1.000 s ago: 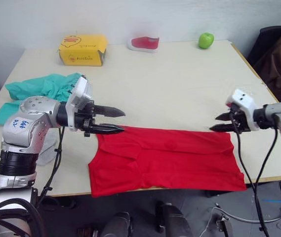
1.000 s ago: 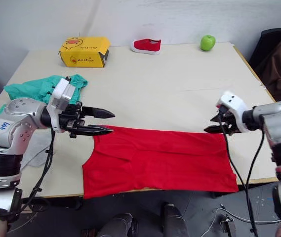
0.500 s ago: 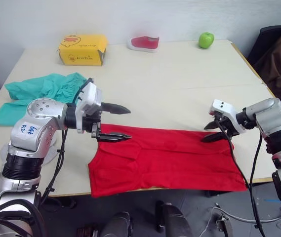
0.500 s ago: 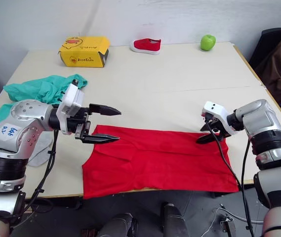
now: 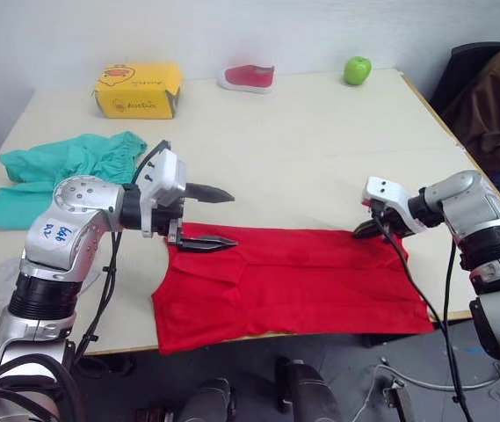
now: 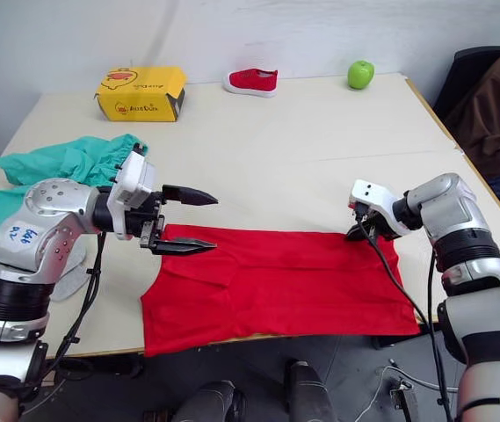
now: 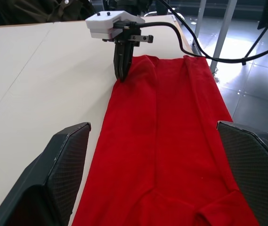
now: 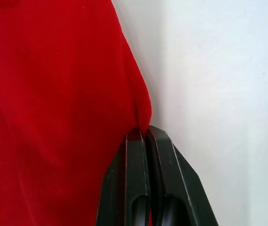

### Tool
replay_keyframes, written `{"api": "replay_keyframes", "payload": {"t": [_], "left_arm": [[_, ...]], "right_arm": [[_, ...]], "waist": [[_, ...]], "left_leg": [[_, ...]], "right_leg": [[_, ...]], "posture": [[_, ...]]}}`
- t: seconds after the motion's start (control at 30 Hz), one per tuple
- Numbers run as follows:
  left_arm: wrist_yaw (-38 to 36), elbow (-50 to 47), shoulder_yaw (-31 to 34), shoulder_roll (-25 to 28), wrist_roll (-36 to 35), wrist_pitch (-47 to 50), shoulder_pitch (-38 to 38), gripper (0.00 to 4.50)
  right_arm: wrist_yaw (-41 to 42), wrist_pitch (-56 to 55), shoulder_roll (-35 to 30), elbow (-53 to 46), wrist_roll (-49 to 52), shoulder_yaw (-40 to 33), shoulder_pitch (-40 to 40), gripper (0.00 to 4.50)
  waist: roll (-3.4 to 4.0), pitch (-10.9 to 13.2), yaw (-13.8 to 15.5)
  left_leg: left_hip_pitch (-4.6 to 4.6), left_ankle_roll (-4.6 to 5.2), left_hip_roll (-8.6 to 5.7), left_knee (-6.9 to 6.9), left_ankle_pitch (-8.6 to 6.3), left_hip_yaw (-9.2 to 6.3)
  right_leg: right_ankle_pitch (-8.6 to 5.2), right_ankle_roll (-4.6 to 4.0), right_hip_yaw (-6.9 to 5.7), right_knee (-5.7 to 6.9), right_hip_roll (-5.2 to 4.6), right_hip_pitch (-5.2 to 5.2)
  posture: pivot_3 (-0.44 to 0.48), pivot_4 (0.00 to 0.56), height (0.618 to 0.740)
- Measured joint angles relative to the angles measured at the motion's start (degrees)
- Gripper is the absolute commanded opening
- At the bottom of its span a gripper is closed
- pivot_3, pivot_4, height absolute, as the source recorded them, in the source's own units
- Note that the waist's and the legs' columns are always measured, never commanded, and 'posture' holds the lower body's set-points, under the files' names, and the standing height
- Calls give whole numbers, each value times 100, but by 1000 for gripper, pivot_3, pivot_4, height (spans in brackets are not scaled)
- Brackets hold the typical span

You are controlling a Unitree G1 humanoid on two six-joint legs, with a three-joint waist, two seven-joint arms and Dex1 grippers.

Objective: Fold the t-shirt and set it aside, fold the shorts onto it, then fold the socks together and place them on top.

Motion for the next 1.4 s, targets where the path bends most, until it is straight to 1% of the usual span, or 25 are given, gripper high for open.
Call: {"api": "replay_keyframes", "payload": {"t": [0.13,0.27,0.4,0.5,0.73,0.93,1.07,1.17,1.2,1.27,1.33,1.4], "left_arm": [[42,55,-32,-32,89,-152,11,4500],[168,249,-46,-102,216,-278,13,4500],[319,256,-42,-164,255,-314,15,4500],[410,254,-26,-151,274,-322,62,4500],[517,262,1,-109,307,-386,163,4500],[543,305,3,-96,346,-443,165,4500],[570,560,-4,-125,450,-469,148,4500],[562,954,-46,-192,578,-617,-68,4500],[552,1085,-57,-211,628,-675,-130,4500],[492,1442,-82,-266,720,-802,-286,4500],[353,2068,-172,-318,871,-1023,-550,4500],[225,2761,-307,-438,1085,-1334,-883,4500]], "right_arm": [[-261,-499,382,939,-341,85,-657,16],[-745,-1522,933,1882,-656,103,-1355,16],[-1370,-2285,1188,2445,-1212,408,-1603,16],[-1814,-2502,1241,2703,-1502,457,-1683,16],[-2658,-2517,1344,2996,-1950,473,-1827,16],[-3042,-2602,1433,3063,-2021,344,-1861,16],[-3208,-2578,1445,3064,-2003,172,-1861,900],[-3297,-2560,1398,3046,-1909,-48,-1861,1953],[-3319,-2530,1352,3019,-1844,-110,-1861,2172],[-3263,-2428,1226,2946,-1659,-328,-1858,2828],[-2962,-2318,940,2652,-1386,-604,-1802,3484],[-2605,-1978,611,2038,-1061,-922,-1477,4204]], "waist": [[14,9,-19],[27,16,-101],[28,17,-107],[30,18,-127],[35,21,-140],[49,30,-152],[51,31,-151],[52,31,-143],[52,31,-144],[52,32,-139],[54,32,-135],[53,32,-111]], "left_leg": [[0,-2,0,-1,1,1],[-1,-6,0,-6,3,-1],[-5,-7,-2,-5,4,-12],[-6,-7,-3,-2,4,-11],[-4,-12,-3,-3,6,-11],[-4,-12,-2,-3,6,-10],[-4,-12,-3,-3,7,-10],[-5,-12,-3,-2,7,-11],[-5,-12,-3,-2,7,-11],[-6,-12,-3,-2,7,-11],[-6,-12,-4,-2,7,-12],[-8,-12,-4,1,7,-23]], "right_leg": [[0,-1,3,4,0,-4],[-2,-3,0,5,0,-9],[-3,-6,-14,3,-5,-8],[-3,-6,-15,3,-5,-7],[-5,-9,-14,11,-4,-8],[-5,-9,-14,11,-4,-9],[-5,-10,-15,12,-3,-10],[-5,-9,-17,12,-4,-9],[-5,-9,-17,11,-4,-10],[-5,-9,-19,11,-4,-10],[-5,-9,-21,9,-4,-8],[-5,-9,-33,4,-7,-1]], "posture": [[0,150,740],[0,150,740],[0,150,740],[0,150,740],[0,150,740],[0,150,740],[0,150,740],[0,150,740],[0,150,740],[0,150,740],[0,150,740],[0,150,740]]}}
